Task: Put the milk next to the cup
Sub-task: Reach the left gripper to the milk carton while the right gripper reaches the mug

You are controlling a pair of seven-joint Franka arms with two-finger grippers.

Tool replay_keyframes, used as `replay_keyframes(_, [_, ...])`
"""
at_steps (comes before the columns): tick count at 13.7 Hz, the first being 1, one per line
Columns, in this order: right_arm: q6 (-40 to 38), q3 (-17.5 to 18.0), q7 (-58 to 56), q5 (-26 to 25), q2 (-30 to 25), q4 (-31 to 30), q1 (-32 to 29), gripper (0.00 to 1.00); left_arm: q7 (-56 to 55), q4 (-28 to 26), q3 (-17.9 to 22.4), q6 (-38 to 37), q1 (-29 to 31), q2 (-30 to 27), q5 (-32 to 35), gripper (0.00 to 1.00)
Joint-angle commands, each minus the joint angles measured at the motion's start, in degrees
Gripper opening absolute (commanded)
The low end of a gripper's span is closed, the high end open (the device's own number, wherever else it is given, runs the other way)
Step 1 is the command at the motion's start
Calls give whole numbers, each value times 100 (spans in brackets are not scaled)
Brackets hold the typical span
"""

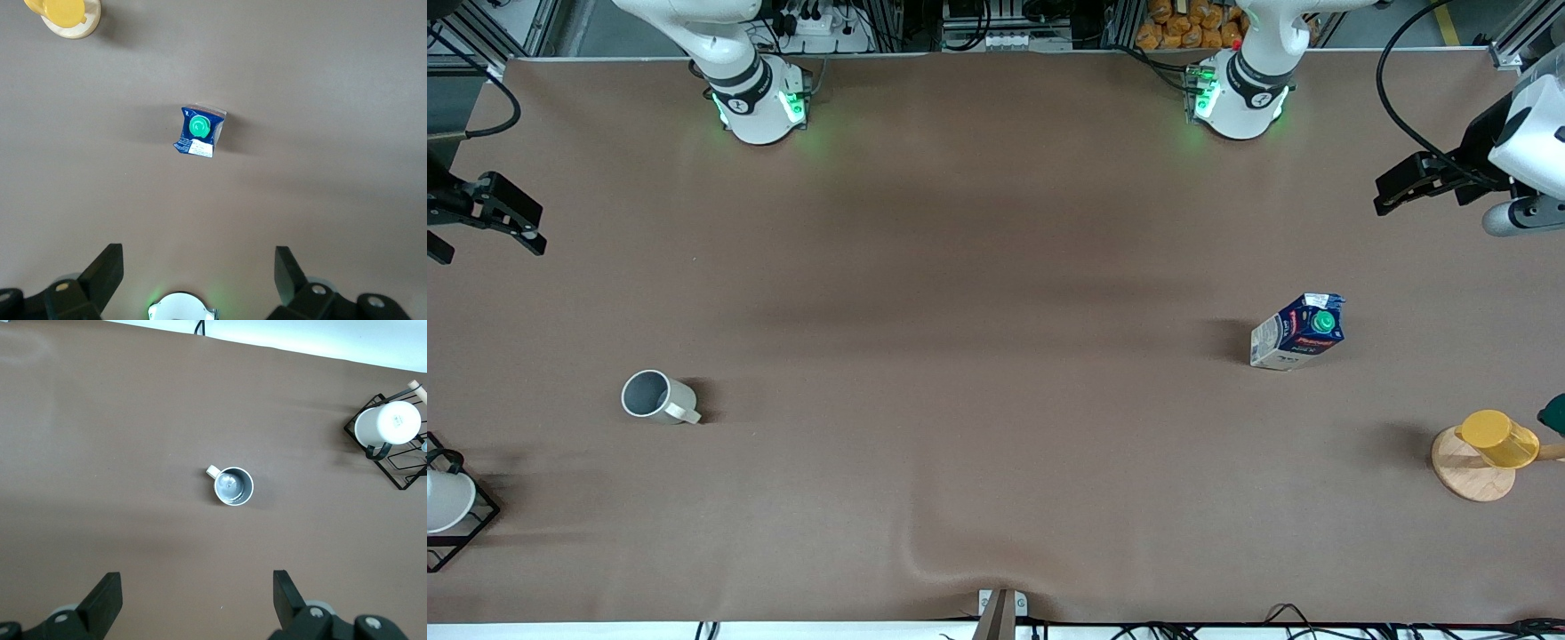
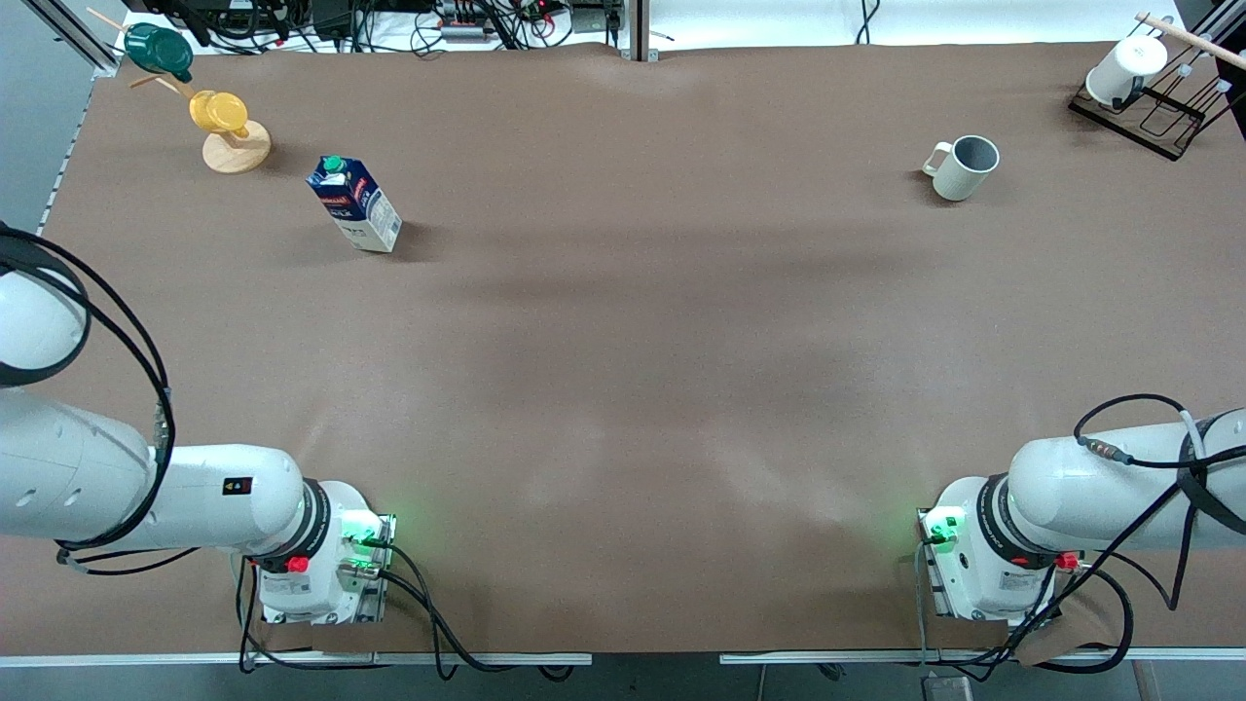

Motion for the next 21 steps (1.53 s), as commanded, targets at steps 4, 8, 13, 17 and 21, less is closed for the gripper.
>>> replay_keyframes(4, [-149, 45, 1, -71, -29, -3, -1, 100, 169, 138, 16, -124, 70, 97, -33, 100])
replay_keyframes(8, [-158, 45, 2, -71, -12, -21, 34, 100, 274, -55, 7, -19, 150, 386, -24, 100])
replay_keyframes(13, [-141, 10, -69, -79, 435, -12, -106, 100, 818, -451, -2, 921, 150, 852, 11, 100])
replay_keyframes(17, [-70, 10, -139, -36, 945, 58, -282, 100, 837, -976, -2, 1579, 150, 1055, 89, 100])
replay_keyframes(21, [219, 1, -682, 88, 1376, 41, -606, 100, 942, -1663, -2, 2476, 150, 1230, 362, 100])
